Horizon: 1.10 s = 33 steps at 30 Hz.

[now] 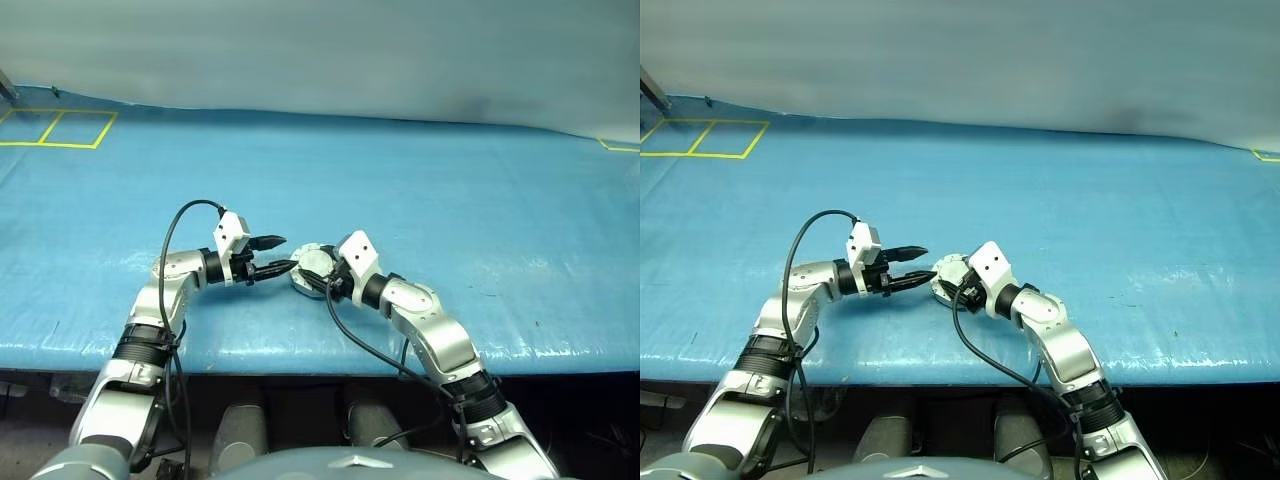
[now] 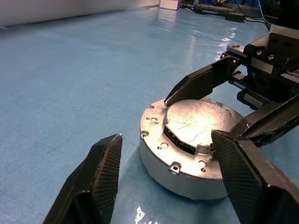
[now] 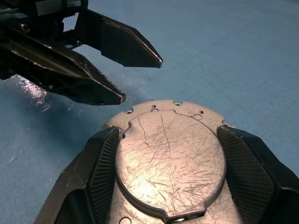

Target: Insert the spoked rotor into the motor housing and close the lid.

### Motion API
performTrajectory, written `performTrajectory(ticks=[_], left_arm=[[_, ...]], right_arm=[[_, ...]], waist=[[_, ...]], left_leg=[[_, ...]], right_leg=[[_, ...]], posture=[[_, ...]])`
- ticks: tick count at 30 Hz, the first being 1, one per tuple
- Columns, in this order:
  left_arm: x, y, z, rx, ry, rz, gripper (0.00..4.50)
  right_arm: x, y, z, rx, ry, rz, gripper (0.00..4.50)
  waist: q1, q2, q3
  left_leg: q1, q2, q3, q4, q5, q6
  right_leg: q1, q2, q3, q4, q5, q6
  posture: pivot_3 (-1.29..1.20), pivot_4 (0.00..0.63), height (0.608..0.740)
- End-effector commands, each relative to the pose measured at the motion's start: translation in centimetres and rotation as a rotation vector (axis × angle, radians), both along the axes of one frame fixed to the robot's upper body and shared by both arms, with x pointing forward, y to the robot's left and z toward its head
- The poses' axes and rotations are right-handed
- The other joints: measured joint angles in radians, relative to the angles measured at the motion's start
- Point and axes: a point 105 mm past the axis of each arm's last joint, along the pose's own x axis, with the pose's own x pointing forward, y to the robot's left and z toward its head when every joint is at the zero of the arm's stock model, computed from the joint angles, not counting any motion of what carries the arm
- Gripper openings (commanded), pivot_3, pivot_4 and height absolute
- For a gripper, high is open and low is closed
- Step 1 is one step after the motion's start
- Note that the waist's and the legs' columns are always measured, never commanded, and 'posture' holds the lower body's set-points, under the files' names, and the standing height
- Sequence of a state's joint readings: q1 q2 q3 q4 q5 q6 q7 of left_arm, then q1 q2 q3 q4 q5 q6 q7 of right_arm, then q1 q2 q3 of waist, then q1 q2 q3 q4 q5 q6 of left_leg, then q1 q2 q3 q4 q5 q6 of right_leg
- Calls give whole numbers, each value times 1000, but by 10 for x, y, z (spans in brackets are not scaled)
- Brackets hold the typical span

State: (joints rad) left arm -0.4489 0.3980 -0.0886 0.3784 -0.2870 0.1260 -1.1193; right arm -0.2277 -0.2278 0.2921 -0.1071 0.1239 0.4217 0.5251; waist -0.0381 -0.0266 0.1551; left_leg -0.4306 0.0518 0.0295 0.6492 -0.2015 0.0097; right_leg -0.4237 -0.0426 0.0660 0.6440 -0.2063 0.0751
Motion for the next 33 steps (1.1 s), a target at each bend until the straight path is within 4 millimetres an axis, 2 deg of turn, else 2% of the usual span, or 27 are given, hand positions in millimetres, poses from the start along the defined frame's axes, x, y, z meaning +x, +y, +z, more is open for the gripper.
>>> performTrajectory(ticks=[1, 5, 6, 13, 27, 31, 33], left_arm=[[2, -5, 8, -3, -11, -40, 1559], [2, -6, 6, 7, -6, -46, 178], [2, -6, 6, 10, -4, -47, 15], [-3, -8, -9, 75, 31, -59, 15], [-11, -14, -20, 120, 60, -103, 15], [-10, -13, -20, 125, 55, -100, 0], [-10, -13, -20, 126, 53, -100, 0]], right_arm=[[-1, -9, -16, -45, 46, -35, 3005], [-1, -10, -15, -43, 44, -44, 3005], [-1, -10, -15, -43, 43, -45, 3005], [-1, -11, -15, -45, 39, -48, 3005], [-5, -7, -12, -7, 76, -5, 3005], [-10, -3, -7, -11, 55, 42, 4328], [-10, -2, -2, 4, 32, 38, 4436]], waist=[[0, 0, 0], [0, 0, 0], [1, 0, 0], [1, 0, 0], [3, -1, -2], [4, -1, -2], [5, -1, -2]], left_leg=[[0, 0, 0, 0, 0, 0], [0, 0, 0, 0, 0, 0], [0, 0, 0, 0, 0, 0], [0, 0, 0, 0, 0, 0], [0, 0, 0, 0, 0, 0], [0, 0, 0, -1, 0, 0], [0, 0, 0, -1, 0, 0]], right_leg=[[0, 0, 0, 0, 0, 0], [0, 0, 0, 0, 0, 0], [0, 0, 0, 0, 0, 0], [0, 0, 0, 0, 0, 0], [0, 0, 0, -1, 0, 0], [0, 0, 0, -1, 0, 0], [0, 0, 0, -1, 0, 0]], posture=[[0, 150, 740], [0, 150, 740], [0, 150, 740], [0, 150, 740], [0, 150, 740], [0, 150, 740], [0, 150, 740]])
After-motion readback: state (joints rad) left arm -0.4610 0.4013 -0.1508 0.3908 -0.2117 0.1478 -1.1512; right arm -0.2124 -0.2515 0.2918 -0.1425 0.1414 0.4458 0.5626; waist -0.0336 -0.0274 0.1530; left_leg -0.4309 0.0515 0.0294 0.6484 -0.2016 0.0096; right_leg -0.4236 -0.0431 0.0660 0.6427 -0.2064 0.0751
